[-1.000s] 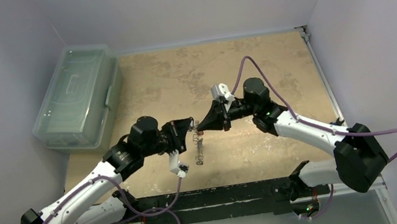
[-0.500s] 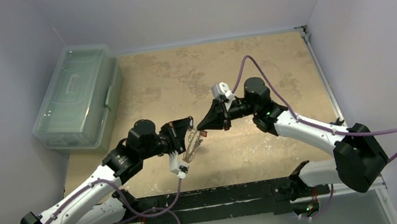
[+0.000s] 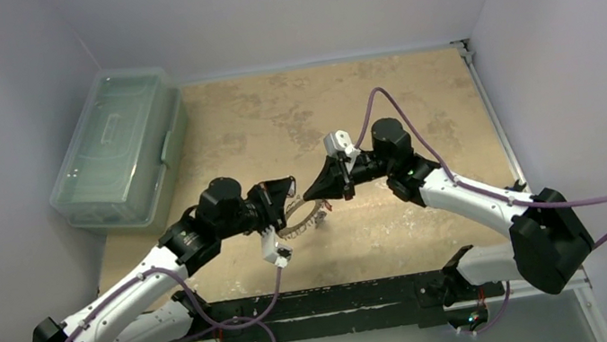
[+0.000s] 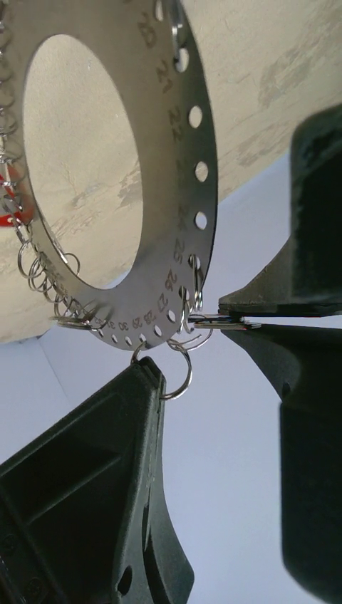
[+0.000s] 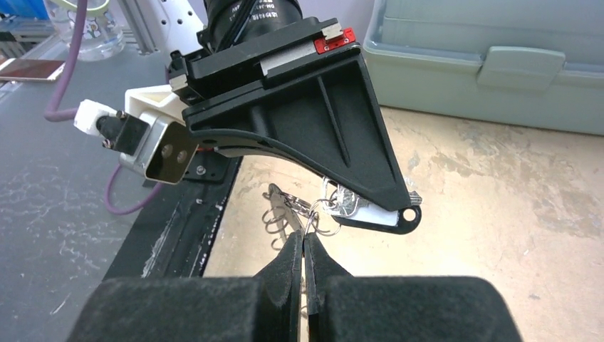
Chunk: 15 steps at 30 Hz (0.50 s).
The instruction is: Remove the keys from the keyring
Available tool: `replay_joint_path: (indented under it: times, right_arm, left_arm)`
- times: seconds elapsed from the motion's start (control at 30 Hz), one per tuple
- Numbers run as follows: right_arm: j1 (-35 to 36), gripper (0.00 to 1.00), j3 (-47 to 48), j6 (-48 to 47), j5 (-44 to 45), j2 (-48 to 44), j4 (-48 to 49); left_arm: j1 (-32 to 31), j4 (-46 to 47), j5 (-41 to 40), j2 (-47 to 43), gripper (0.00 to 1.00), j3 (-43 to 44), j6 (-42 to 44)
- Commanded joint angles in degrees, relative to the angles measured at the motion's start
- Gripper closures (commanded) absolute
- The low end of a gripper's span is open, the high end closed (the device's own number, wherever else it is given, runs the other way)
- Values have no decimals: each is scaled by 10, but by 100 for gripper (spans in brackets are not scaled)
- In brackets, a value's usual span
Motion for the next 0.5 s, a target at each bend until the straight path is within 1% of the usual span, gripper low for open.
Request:
replay_joint_path:
  times: [0.0, 0.3, 0.47]
  right_arm:
    - [3, 100, 21, -34, -21, -8, -15]
    - [3, 100, 19, -49, -17, -9, -30]
    - [3, 100, 21, -53, -6, -8, -36]
  left_arm:
    - [3, -22, -10, -5, 100, 41, -20]
    - [4, -8, -10, -8, 100, 52, -25]
    - [3, -22, 2, -13, 100, 59, -17]
